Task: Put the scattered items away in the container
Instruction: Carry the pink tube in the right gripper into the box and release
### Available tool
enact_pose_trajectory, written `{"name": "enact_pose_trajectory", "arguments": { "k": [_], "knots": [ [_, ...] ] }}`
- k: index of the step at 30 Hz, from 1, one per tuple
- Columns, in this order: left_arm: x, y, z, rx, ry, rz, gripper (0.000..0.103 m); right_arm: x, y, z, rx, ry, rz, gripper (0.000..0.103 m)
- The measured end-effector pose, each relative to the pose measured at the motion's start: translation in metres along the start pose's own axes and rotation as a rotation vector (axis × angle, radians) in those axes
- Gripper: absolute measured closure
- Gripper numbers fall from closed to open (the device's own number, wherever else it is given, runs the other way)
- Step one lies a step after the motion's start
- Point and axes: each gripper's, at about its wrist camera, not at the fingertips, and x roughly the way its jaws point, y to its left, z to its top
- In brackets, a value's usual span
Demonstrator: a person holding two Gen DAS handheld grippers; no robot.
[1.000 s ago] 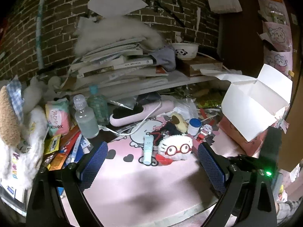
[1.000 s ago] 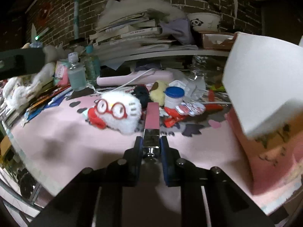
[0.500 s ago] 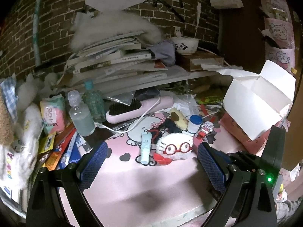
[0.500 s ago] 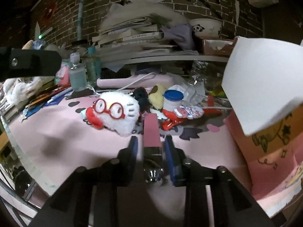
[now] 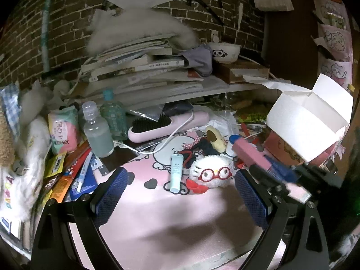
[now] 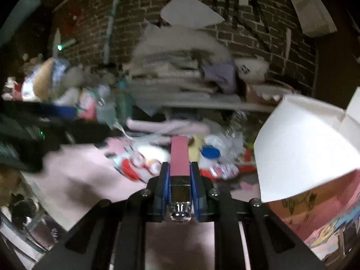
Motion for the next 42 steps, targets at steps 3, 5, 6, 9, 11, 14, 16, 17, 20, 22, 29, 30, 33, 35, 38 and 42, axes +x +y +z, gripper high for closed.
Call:
{"name": "enact_pose_trajectory", "arguments": {
  "k": [3, 5, 6, 9, 11, 14, 16, 17, 20, 22, 29, 30, 33, 35, 38, 42],
  "knots": [
    [-0.002, 0.001, 0.001, -0.002, -0.006, -0.005, 0.008, -0.017, 0.002, 0.018, -0.007, -0.04, 0.034, 0.088],
    [-0.003, 0.001, 0.001, -0.002, -0.011, -0.008, 0.008, -0.029, -0.003, 0.032, 0.018, -0.05, 0.08, 0.088],
    [-0.003, 0.001, 0.002, -0.002, -0.013, -0.011, 0.008, -0.038, -0.008, 0.04, 0.029, -0.057, 0.114, 0.088],
    [-0.002, 0.0, 0.003, -0.012, -0.015, -0.019, 0.008, -0.054, -0.017, 0.06, 0.065, -0.054, 0.223, 0.088],
    [-0.002, -0.002, 0.005, -0.012, -0.015, -0.026, 0.008, -0.065, -0.024, 0.072, 0.074, -0.067, 0.231, 0.088],
    [-0.003, -0.007, 0.006, 0.006, -0.018, -0.025, 0.008, -0.077, -0.049, 0.091, 0.081, -0.069, 0.186, 0.088],
    [-0.003, -0.011, 0.008, 0.013, -0.02, -0.03, 0.008, -0.08, -0.071, 0.101, 0.09, -0.041, 0.146, 0.088],
    [-0.002, -0.012, 0.009, 0.015, -0.021, -0.033, 0.008, -0.08, -0.083, 0.104, 0.088, -0.017, 0.118, 0.088],
    [0.0, -0.018, 0.011, 0.024, -0.019, -0.039, 0.008, -0.074, -0.118, 0.109, 0.074, 0.08, 0.025, 0.088],
    [0.001, -0.021, 0.011, 0.031, -0.016, -0.04, 0.008, -0.067, -0.141, 0.109, 0.067, 0.151, -0.032, 0.088],
    [0.004, -0.03, 0.012, 0.045, -0.006, -0.045, 0.008, -0.028, -0.203, 0.087, 0.087, 0.451, -0.124, 0.088],
    [0.005, -0.031, 0.012, 0.047, -0.004, -0.045, 0.008, -0.023, -0.207, 0.083, 0.088, 0.486, -0.122, 0.088],
    [0.008, -0.035, 0.012, 0.052, 0.004, -0.045, 0.008, -0.011, -0.212, 0.075, 0.105, 0.578, -0.081, 0.088],
    [0.009, -0.036, 0.012, 0.057, 0.011, -0.043, 0.008, -0.003, -0.211, 0.069, 0.11, 0.63, -0.062, 0.088],
    [0.013, -0.038, 0.01, 0.07, 0.025, -0.034, 0.008, 0.01, -0.21, 0.058, 0.126, 0.717, -0.049, 0.087],
    [0.025, -0.036, 0.006, 0.064, 0.06, -0.041, 0.008, 0.009, -0.214, 0.055, 0.144, 0.722, -0.051, 0.069]
  ]
}}
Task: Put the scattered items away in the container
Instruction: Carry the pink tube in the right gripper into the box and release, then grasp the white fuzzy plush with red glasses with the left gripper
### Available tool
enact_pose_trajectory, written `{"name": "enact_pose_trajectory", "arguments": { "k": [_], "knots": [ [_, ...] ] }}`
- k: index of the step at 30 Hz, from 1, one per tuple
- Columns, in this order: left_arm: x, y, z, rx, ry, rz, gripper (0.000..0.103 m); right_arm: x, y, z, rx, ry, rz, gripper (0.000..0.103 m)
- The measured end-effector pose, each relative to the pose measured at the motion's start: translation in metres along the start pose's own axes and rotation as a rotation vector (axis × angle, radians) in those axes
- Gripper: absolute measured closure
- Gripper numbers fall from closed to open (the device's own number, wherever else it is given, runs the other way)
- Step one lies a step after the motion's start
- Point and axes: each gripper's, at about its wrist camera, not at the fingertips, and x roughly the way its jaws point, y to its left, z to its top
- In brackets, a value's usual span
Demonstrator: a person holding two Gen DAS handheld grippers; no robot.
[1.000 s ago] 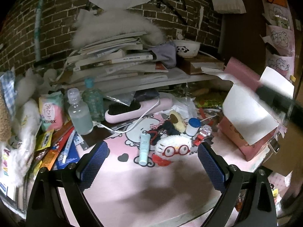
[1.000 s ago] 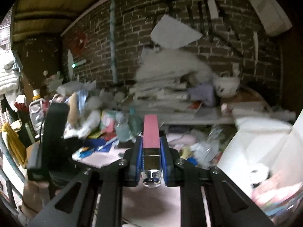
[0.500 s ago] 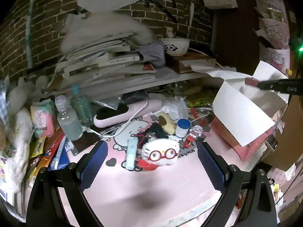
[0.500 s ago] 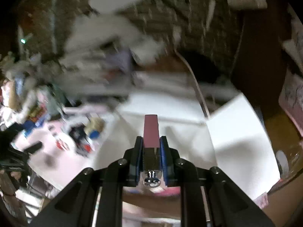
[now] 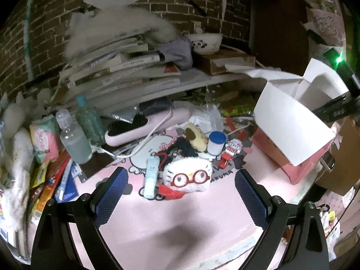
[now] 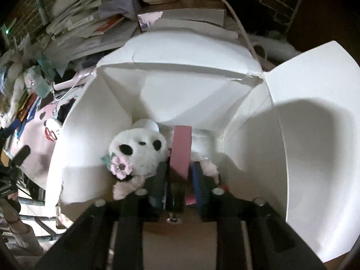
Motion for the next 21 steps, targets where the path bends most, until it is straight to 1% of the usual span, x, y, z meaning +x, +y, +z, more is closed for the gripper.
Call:
{"name": "enact_pose_trajectory", "arguments": {
  "k": [1, 3, 5, 7, 9, 11, 14, 17, 18, 19, 21],
  "knots": [
    [0.003, 0.0, -0.001, -0.005, 0.007, -0.005, 0.008, -0.004, -0.001, 0.0, 0.019, -0.017, 0.029, 0.058],
    [0.008, 0.001, -0.002, -0.01, 0.011, -0.007, 0.008, -0.013, 0.0, -0.001, 0.036, -0.048, 0.077, 0.05],
    [0.012, 0.0, -0.003, -0.004, 0.011, -0.003, 0.008, -0.022, 0.006, -0.003, 0.029, -0.098, 0.087, 0.037],
    [0.016, -0.001, -0.004, 0.002, 0.017, 0.0, 0.008, -0.035, 0.016, -0.008, -0.006, -0.176, 0.072, 0.033],
    [0.019, -0.001, -0.004, 0.0, 0.022, -0.002, 0.008, -0.047, 0.028, -0.014, -0.049, -0.257, 0.064, 0.031],
    [0.022, -0.002, -0.004, -0.004, 0.023, -0.005, 0.008, -0.059, 0.039, -0.02, -0.082, -0.331, 0.071, 0.027],
    [0.025, -0.004, -0.003, -0.007, 0.023, -0.018, 0.008, -0.072, 0.062, -0.028, -0.127, -0.452, 0.128, 0.023],
    [0.027, -0.008, -0.001, 0.005, 0.014, -0.027, 0.008, -0.081, 0.088, -0.038, -0.18, -0.546, 0.175, 0.021],
    [0.028, -0.01, 0.0, 0.01, 0.012, -0.03, 0.008, -0.083, 0.094, -0.04, -0.194, -0.573, 0.187, 0.02],
    [0.029, -0.011, 0.0, 0.013, 0.011, -0.032, 0.008, -0.084, 0.102, -0.044, -0.206, -0.598, 0.204, 0.017],
    [0.031, -0.012, 0.0, 0.02, 0.013, -0.031, 0.008, -0.084, 0.115, -0.05, -0.223, -0.626, 0.269, 0.014]
  ]
}}
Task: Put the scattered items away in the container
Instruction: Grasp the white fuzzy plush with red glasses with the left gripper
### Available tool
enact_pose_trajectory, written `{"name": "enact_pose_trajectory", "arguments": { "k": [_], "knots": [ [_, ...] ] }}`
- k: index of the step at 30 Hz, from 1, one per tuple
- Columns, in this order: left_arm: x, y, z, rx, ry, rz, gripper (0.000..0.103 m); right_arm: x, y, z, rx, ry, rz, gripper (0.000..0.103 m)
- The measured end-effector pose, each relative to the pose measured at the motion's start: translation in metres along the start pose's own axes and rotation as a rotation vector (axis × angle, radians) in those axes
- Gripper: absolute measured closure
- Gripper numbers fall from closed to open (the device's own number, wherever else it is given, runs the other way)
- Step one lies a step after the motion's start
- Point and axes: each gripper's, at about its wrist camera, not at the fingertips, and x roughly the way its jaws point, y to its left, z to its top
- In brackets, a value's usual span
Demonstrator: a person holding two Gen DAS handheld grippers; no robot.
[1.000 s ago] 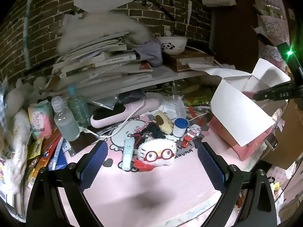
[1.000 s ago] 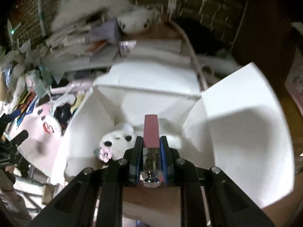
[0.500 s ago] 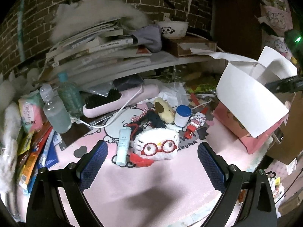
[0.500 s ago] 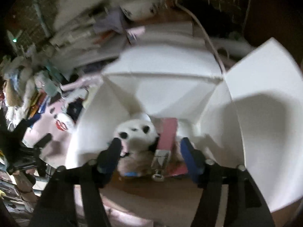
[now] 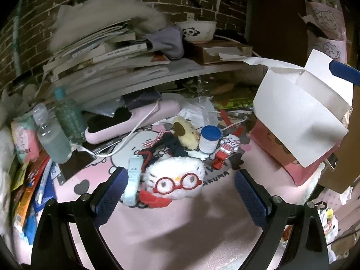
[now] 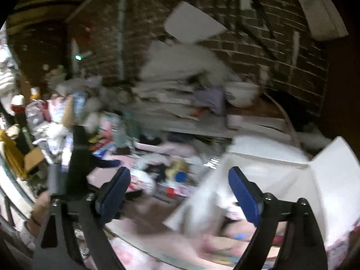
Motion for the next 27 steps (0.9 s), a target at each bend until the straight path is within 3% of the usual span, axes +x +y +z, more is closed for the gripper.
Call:
{"name": "enact_pose_trajectory", "arguments": {
  "k": [6, 10, 12, 13, 14, 15, 18, 27],
  "knots": [
    [0.01, 0.001, -0.005, 0.01, 0.01, 0.006, 0.013, 0.012, 0.028, -0.019, 0.036, -0.033, 0.178, 0.014],
    [0.022, 0.003, -0.007, 0.011, 0.025, 0.024, 0.013, 0.02, 0.042, -0.034, 0.023, -0.024, 0.238, 0.014],
    [0.03, 0.004, -0.008, 0.01, 0.038, 0.03, 0.013, 0.026, 0.046, -0.04, 0.03, -0.004, 0.257, 0.014],
    [0.035, 0.005, -0.008, 0.007, 0.055, 0.035, 0.018, 0.027, 0.047, -0.042, 0.035, 0.002, 0.264, 0.014],
    [0.038, 0.005, -0.007, 0.005, 0.07, 0.038, 0.034, 0.029, 0.046, -0.044, 0.041, 0.009, 0.271, 0.014],
    [0.04, 0.005, -0.007, 0.007, 0.081, 0.041, 0.039, 0.031, 0.046, -0.046, 0.045, 0.019, 0.276, 0.014],
    [0.049, 0.006, -0.007, 0.002, 0.129, 0.056, 0.04, 0.032, 0.046, -0.051, 0.041, 0.03, 0.277, 0.014],
    [0.051, -0.003, -0.005, 0.026, 0.146, 0.07, 0.051, 0.035, 0.047, -0.058, 0.028, 0.046, 0.267, 0.014]
  ]
}}
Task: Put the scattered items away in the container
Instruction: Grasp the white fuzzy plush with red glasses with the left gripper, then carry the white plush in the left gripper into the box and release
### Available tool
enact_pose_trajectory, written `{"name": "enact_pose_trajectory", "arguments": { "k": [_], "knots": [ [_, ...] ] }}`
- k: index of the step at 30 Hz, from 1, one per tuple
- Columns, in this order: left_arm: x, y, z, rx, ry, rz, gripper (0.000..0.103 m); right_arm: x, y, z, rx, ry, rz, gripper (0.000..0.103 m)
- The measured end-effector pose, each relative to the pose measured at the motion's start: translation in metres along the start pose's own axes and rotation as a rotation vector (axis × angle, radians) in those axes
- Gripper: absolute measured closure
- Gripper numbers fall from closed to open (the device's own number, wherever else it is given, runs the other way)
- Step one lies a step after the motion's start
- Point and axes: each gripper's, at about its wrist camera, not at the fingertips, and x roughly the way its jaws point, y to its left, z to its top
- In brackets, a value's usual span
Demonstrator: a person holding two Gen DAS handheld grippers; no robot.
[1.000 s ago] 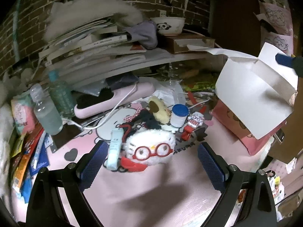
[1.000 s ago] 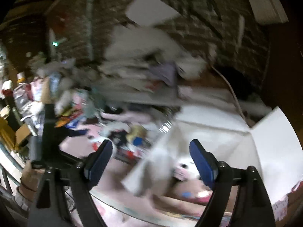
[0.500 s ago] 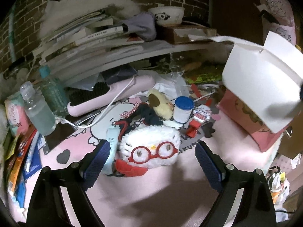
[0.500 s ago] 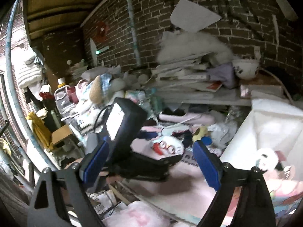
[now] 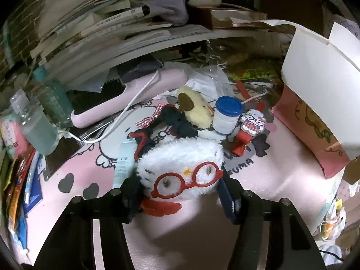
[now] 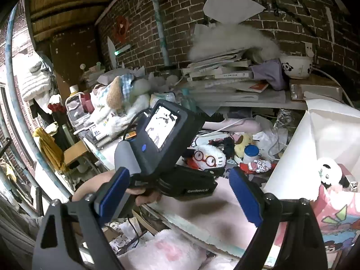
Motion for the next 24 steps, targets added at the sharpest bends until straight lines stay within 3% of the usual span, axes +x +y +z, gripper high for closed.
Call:
{"name": "enact_pose_trajectory", "arguments": {
  "k": [6, 15, 24],
  "knots": [
    [-0.014, -0.002, 0.008, 0.005, -0.032, 0.004, 0.052, -0.005, -0.002, 0.001, -0.002, -0.022, -0.008, 0.014],
    [-0.075, -0.007, 0.035, 0.025, -0.175, 0.029, 0.052, -0.032, -0.012, 0.011, -0.014, -0.096, -0.042, 0.014],
    [-0.123, -0.05, 0.078, 0.093, -0.305, -0.103, 0.052, -0.074, -0.04, 0.009, -0.009, -0.15, -0.13, 0.014]
  ]
}}
